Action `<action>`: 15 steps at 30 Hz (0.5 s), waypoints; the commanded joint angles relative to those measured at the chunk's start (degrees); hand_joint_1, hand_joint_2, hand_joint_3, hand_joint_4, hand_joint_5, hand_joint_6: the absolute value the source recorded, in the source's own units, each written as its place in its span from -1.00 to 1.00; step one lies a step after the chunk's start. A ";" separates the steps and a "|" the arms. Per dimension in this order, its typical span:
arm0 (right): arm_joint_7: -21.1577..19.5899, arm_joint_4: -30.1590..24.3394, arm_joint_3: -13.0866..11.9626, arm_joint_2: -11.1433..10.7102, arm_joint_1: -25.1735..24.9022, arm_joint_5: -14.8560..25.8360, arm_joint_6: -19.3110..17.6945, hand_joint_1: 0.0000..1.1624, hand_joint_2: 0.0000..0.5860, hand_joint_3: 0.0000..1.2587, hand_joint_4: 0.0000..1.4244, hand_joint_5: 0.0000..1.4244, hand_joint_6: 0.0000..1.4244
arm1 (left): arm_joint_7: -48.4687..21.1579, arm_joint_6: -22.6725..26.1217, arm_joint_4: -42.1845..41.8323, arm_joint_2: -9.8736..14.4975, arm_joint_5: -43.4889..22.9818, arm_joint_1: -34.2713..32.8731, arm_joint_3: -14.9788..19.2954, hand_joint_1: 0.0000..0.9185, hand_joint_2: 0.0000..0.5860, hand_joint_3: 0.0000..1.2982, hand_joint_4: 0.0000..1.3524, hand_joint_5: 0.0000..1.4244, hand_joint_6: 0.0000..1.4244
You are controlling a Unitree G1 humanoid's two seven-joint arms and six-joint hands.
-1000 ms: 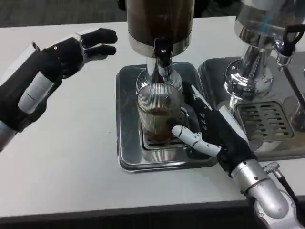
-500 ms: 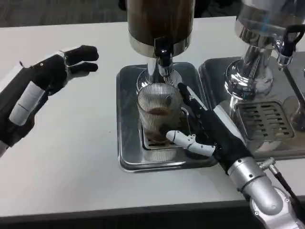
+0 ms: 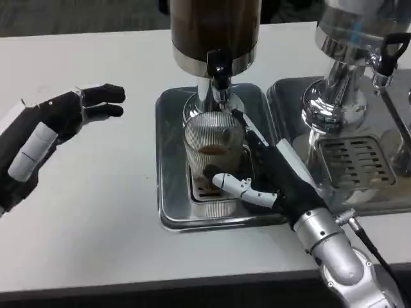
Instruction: Grasp the cup under the faucet to collect the drink, then remove the cup.
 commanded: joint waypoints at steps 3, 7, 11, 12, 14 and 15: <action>-2.55 3.24 0.87 0.93 -2.67 -1.36 -1.14 -0.02 -0.27 -1.00 -1.00 -1.00 -1.00 | 0.92 -0.45 0.16 1.35 0.57 1.44 0.45 -1.00 -0.65 -0.47 -0.64 -0.62 -0.73; -3.64 5.72 1.57 1.56 -4.04 -2.04 -1.67 -0.03 -0.28 -1.00 -1.00 -1.00 -1.00 | 1.15 -0.29 0.15 1.90 0.77 1.94 0.48 -1.00 -0.65 -0.46 -0.63 -0.62 -0.71; -4.17 7.79 2.15 1.77 -4.99 -2.36 -2.34 -0.03 -0.30 -1.00 -1.00 -1.00 -1.00 | 1.45 -0.03 0.17 2.20 0.76 2.37 0.57 -1.00 -0.63 -0.45 -0.61 -0.60 -0.71; -4.42 8.30 2.23 1.92 -5.19 -2.40 -2.45 -0.03 -0.30 -1.00 -1.00 -1.00 -1.00 | 1.56 0.14 0.24 2.27 0.73 2.53 0.58 -1.00 -0.63 -0.45 -0.61 -0.60 -0.71; -5.00 8.95 2.43 2.15 -5.48 -2.64 -2.45 -0.03 -0.30 -1.00 -1.00 -1.00 -1.00 | 1.78 0.33 0.27 2.40 0.72 2.81 0.50 -1.00 -0.61 -0.44 -0.60 -0.59 -0.71; -5.45 9.42 2.58 2.35 -5.72 -2.90 -2.23 -0.03 -0.30 -1.00 -1.00 -1.00 -1.00 | 1.86 0.36 0.30 2.46 0.78 2.94 0.41 -1.00 -0.61 -0.43 -0.60 -0.59 -0.71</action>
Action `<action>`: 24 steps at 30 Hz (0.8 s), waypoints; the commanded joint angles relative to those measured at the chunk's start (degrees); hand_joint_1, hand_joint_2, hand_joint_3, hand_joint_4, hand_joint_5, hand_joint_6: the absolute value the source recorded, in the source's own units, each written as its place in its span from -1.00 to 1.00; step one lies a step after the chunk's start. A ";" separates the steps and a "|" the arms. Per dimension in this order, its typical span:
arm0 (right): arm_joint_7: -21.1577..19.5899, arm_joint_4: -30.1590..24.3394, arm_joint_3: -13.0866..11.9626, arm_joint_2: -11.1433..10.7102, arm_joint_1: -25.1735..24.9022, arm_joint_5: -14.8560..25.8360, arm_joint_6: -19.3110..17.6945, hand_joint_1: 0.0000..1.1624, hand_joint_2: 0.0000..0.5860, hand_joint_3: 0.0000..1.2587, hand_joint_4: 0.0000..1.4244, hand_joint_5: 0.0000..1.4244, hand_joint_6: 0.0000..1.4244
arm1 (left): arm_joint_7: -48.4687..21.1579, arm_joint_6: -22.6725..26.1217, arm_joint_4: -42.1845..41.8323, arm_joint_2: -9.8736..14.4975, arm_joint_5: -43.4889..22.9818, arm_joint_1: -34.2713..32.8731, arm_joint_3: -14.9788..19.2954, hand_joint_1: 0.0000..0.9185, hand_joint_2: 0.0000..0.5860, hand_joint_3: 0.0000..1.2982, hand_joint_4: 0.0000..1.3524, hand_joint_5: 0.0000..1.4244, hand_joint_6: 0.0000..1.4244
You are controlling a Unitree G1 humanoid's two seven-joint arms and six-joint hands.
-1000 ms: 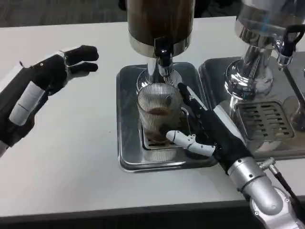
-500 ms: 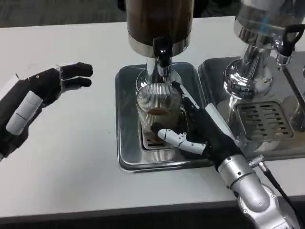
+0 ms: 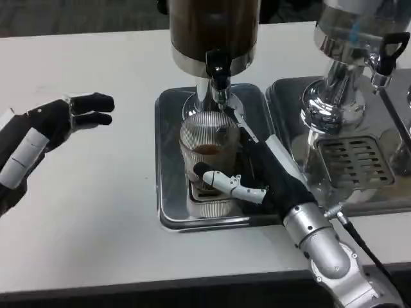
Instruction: Grasp the cup under the faucet to collect the drink, then remove the cup.
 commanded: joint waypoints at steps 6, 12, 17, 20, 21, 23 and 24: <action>-3.55 3.61 1.56 1.77 -2.05 -2.37 0.76 0.02 -0.31 -1.00 -1.00 -1.00 -0.87 | 0.92 0.81 0.43 0.98 0.79 1.39 0.15 -1.00 -0.59 -0.39 -0.56 -0.56 -0.71; -7.72 5.16 2.40 3.14 -2.44 -3.78 1.20 0.09 -0.28 -1.00 -1.00 -0.92 -0.63 | 1.22 1.21 0.63 1.06 1.05 1.91 0.09 -1.00 -0.59 -0.35 -0.53 -0.53 -0.69; -10.75 6.25 4.09 4.31 -2.70 -5.36 1.66 0.12 -0.28 -1.00 -1.00 -0.82 -0.48 | 1.23 1.52 0.54 1.21 0.94 2.44 0.23 -1.00 -0.62 -0.33 -0.51 -0.51 -0.68; -11.96 7.05 4.59 5.02 -2.71 -5.69 1.70 0.14 -0.28 -0.97 -0.87 -0.71 -0.36 | 1.29 1.86 0.59 1.45 0.91 2.84 0.29 -1.00 -0.62 -0.30 -0.50 -0.49 -0.67; -12.80 7.25 4.74 5.35 -2.58 -5.88 1.78 0.15 -0.28 -0.93 -0.80 -0.66 -0.32 | 1.37 1.93 0.45 1.49 0.92 3.04 0.28 -1.00 -0.64 -0.30 -0.49 -0.49 -0.66; -14.70 7.54 4.99 5.92 -2.20 -6.18 1.52 0.19 -0.30 -0.83 -0.67 -0.52 -0.16 | 1.49 2.05 0.33 1.60 0.87 3.36 0.33 -1.00 -0.65 -0.30 -0.48 -0.49 -0.66; -16.21 7.84 5.10 6.34 -1.98 -6.36 1.13 0.20 -0.30 -0.80 -0.63 -0.47 -0.10 | 1.52 2.12 0.38 1.63 0.81 3.45 0.38 -1.00 -0.65 -0.30 -0.48 -0.49 -0.66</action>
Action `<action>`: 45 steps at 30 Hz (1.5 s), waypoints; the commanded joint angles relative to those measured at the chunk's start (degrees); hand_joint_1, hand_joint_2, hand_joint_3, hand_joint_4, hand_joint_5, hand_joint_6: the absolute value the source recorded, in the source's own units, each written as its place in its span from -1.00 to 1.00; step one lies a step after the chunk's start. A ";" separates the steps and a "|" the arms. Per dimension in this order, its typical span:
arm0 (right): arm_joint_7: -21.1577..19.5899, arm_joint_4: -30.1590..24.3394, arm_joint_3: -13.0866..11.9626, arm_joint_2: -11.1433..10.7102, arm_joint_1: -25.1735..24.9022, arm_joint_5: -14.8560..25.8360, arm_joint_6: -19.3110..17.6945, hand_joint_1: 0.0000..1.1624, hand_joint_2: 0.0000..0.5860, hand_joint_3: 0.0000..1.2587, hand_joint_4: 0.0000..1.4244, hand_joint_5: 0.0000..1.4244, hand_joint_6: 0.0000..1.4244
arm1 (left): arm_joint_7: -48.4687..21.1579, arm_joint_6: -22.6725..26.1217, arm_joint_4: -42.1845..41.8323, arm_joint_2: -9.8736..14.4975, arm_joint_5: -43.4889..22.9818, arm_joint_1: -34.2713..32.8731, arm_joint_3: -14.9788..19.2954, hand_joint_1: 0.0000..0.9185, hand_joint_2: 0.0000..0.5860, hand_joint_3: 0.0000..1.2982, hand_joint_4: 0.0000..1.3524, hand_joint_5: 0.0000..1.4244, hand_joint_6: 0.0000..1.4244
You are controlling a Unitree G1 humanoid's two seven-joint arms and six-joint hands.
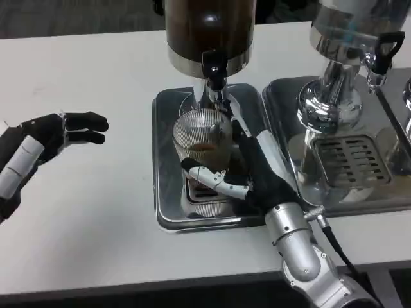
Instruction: Grasp the cup under the faucet to collect the drink, then remove the cup.
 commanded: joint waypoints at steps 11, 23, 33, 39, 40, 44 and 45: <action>-14.95 6.31 1.14 4.95 1.62 -1.93 -3.66 0.35 -0.30 -0.46 -0.20 0.05 0.62 | 0.77 0.94 -0.50 0.79 0.51 2.49 0.37 -1.00 -0.65 -0.29 -0.45 -0.46 -0.64; -21.89 7.27 1.59 5.08 2.66 -4.03 -5.20 0.41 -0.28 -0.31 -0.03 0.24 0.82 | 0.89 0.85 -0.16 0.74 0.67 2.69 0.13 -1.00 -0.64 -0.28 -0.42 -0.44 -0.63; -29.25 5.60 2.19 4.23 3.51 -7.11 -6.46 0.43 -0.28 -0.18 0.10 0.40 0.94 | 0.82 0.68 0.03 0.54 0.77 2.53 -0.11 -1.00 -0.61 -0.28 -0.39 -0.43 -0.61; -32.65 3.05 2.58 3.54 4.49 -8.13 -7.50 0.46 -0.31 -0.08 0.16 0.50 1.00 | 0.69 0.71 0.30 0.41 0.89 2.19 -0.45 -1.00 -0.61 -0.28 -0.39 -0.43 -0.61; -33.24 2.38 2.52 3.33 4.88 -8.18 -7.87 0.46 -0.32 -0.07 0.18 0.50 1.00 | 0.66 0.73 0.39 0.36 0.95 2.08 -0.56 -1.00 -0.60 -0.28 -0.39 -0.43 -0.61; -34.57 -0.09 2.25 2.66 6.16 -8.18 -8.95 0.48 -0.35 -0.03 0.19 0.53 1.00 | 0.51 0.79 0.65 0.20 1.14 1.73 -1.01 -1.00 -0.60 -0.28 -0.39 -0.43 -0.61; -34.75 -0.75 2.22 2.50 6.45 -8.21 -9.08 0.48 -0.35 -0.03 0.20 0.53 1.00 | 0.41 0.79 0.70 0.15 1.19 1.62 -1.15 -1.00 -0.60 -0.28 -0.39 -0.43 -0.61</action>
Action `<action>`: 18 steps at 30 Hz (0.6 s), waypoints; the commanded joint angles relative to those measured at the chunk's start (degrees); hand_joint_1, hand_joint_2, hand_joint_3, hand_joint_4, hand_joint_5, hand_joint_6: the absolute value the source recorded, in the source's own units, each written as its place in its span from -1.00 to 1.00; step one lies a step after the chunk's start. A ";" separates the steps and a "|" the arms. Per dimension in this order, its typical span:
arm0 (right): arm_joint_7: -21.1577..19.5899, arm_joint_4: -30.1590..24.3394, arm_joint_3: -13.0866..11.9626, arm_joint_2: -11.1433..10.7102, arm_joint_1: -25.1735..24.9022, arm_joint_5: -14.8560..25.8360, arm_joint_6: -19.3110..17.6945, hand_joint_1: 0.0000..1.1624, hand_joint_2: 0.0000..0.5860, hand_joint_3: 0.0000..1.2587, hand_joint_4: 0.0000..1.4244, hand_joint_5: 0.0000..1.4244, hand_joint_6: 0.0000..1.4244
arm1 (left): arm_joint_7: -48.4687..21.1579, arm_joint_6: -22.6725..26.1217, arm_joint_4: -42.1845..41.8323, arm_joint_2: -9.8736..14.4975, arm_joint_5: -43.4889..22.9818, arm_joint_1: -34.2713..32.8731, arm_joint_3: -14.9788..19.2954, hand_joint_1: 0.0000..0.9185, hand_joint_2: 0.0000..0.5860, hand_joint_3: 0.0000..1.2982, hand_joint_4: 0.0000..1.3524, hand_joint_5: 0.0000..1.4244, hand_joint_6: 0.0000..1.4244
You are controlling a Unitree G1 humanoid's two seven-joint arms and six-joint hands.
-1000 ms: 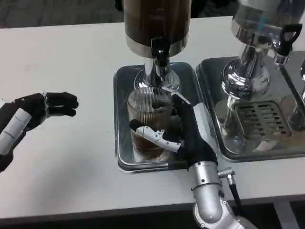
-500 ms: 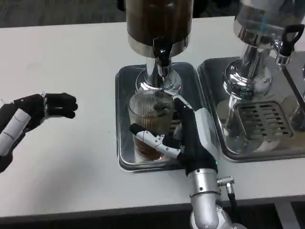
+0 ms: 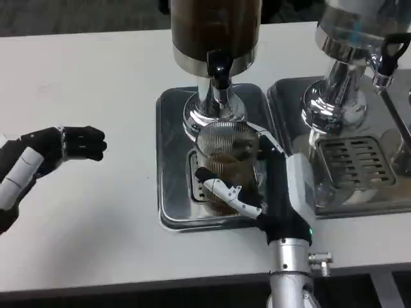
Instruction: Grasp the cup under the faucet to collect the drink, then remove the cup.
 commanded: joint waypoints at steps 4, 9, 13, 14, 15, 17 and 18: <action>-2.82 -6.96 -0.47 -1.70 1.95 -0.92 -3.40 0.48 -0.35 -0.01 0.21 0.53 1.00 | -0.37 0.30 0.90 -0.28 1.27 -1.08 -1.04 -1.00 -0.59 -0.28 -0.39 -0.43 -0.61; -1.35 -11.58 -0.74 -3.72 4.86 -1.04 -3.42 0.48 -0.35 0.00 0.18 0.52 1.00 | -0.63 0.18 1.49 -0.57 1.78 -2.02 -1.28 -1.00 -0.59 -0.28 -0.39 -0.43 -0.61; 1.35 -15.45 -1.21 -5.32 7.63 -0.31 -2.64 0.48 -0.36 0.01 0.18 0.52 1.00 | -0.71 -0.30 2.21 -0.55 2.00 -2.79 -1.58 -1.00 -0.59 -0.28 -0.39 -0.43 -0.61; 2.20 -16.37 -1.52 -5.73 8.37 0.01 -2.46 0.49 -0.37 0.01 0.18 0.52 1.00 | -0.66 -0.64 2.31 -0.57 2.12 -3.06 -1.73 -1.00 -0.59 -0.28 -0.39 -0.43 -0.61; 3.02 -17.33 -1.89 -6.13 9.12 0.32 -2.31 0.49 -0.37 0.01 0.18 0.52 0.99 | -0.58 -1.01 2.33 -0.58 2.31 -3.31 -1.92 -1.00 -0.59 -0.28 -0.40 -0.44 -0.61; 4.83 -20.11 -2.77 -6.97 11.12 1.03 -2.01 0.49 -0.38 0.01 0.18 0.52 0.99 | -0.38 -1.86 2.17 -0.59 2.83 -3.60 -2.32 -1.00 -0.59 -0.29 -0.42 -0.46 -0.62; 5.67 -21.41 -3.16 -7.30 11.99 1.31 -1.84 0.49 -0.40 0.02 0.19 0.52 1.00 | -0.24 -2.49 1.99 -0.60 3.26 -3.71 -2.59 -1.00 -0.59 -0.29 -0.43 -0.47 -0.63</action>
